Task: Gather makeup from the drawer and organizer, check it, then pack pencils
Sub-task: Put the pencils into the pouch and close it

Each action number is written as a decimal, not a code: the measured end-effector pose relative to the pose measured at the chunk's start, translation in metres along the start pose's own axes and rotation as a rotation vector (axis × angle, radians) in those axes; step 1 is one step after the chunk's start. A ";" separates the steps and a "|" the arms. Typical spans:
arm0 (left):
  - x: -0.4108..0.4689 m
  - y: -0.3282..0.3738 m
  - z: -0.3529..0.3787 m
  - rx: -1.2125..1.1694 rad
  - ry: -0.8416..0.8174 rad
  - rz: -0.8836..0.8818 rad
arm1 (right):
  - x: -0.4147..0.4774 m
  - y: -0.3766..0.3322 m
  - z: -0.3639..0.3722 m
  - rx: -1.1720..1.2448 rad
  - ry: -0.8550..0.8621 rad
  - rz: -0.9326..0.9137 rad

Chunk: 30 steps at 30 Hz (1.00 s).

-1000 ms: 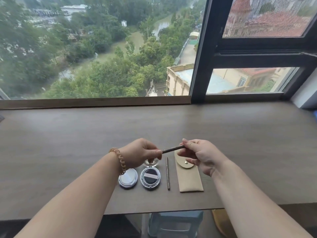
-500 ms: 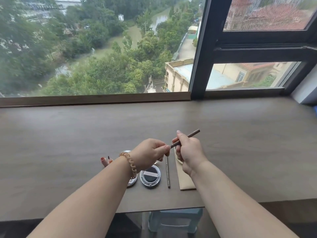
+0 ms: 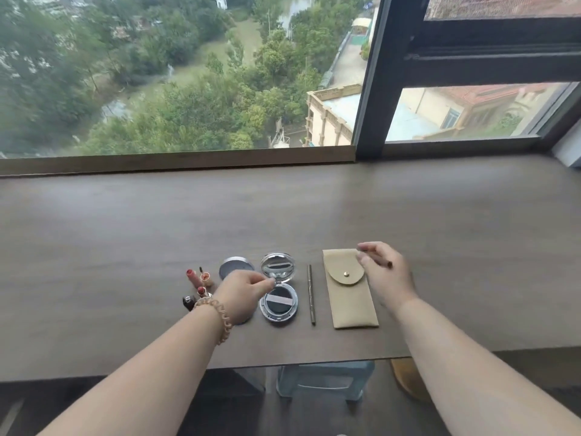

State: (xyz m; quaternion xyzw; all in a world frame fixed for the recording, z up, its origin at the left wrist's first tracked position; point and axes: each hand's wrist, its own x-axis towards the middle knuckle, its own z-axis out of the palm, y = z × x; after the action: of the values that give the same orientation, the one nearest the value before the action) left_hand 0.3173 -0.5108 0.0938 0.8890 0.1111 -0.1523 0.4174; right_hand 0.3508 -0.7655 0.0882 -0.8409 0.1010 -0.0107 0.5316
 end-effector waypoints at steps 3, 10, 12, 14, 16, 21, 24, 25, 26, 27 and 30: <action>0.003 0.016 0.029 0.043 -0.006 0.034 | -0.018 0.021 0.031 -0.418 -0.173 -0.230; 0.015 0.022 0.069 0.200 0.085 -0.053 | -0.025 0.040 0.050 -0.881 -0.324 -0.387; 0.020 0.020 0.073 0.224 0.124 -0.079 | -0.023 0.045 0.053 -0.934 -0.322 -0.403; 0.024 0.019 0.078 0.264 0.155 -0.079 | -0.019 0.047 0.058 -0.984 -0.314 -0.447; 0.028 0.019 0.084 0.292 0.177 -0.076 | -0.015 0.050 0.064 -1.039 -0.329 -0.474; 0.033 0.016 0.098 0.367 0.201 -0.059 | -0.009 0.061 0.077 -1.107 -0.321 -0.505; 0.034 0.012 0.101 0.365 0.215 -0.049 | -0.011 0.065 0.079 -1.103 -0.232 -0.511; 0.033 0.011 0.101 0.352 0.216 -0.045 | -0.011 0.065 0.078 -1.092 -0.223 -0.520; 0.033 0.011 0.100 0.341 0.217 -0.041 | -0.012 0.064 0.078 -1.079 -0.212 -0.544; 0.032 0.010 0.099 0.330 0.225 -0.037 | -0.012 0.061 0.078 -1.062 -0.202 -0.580; 0.030 0.008 0.092 0.290 0.264 -0.044 | -0.014 0.056 0.080 -1.062 -0.241 -0.721</action>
State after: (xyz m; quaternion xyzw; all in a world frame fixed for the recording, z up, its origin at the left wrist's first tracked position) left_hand 0.3312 -0.5857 0.0330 0.9493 0.1610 -0.0579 0.2636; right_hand 0.3386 -0.7152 0.0047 -0.9656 -0.2561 -0.0423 0.0148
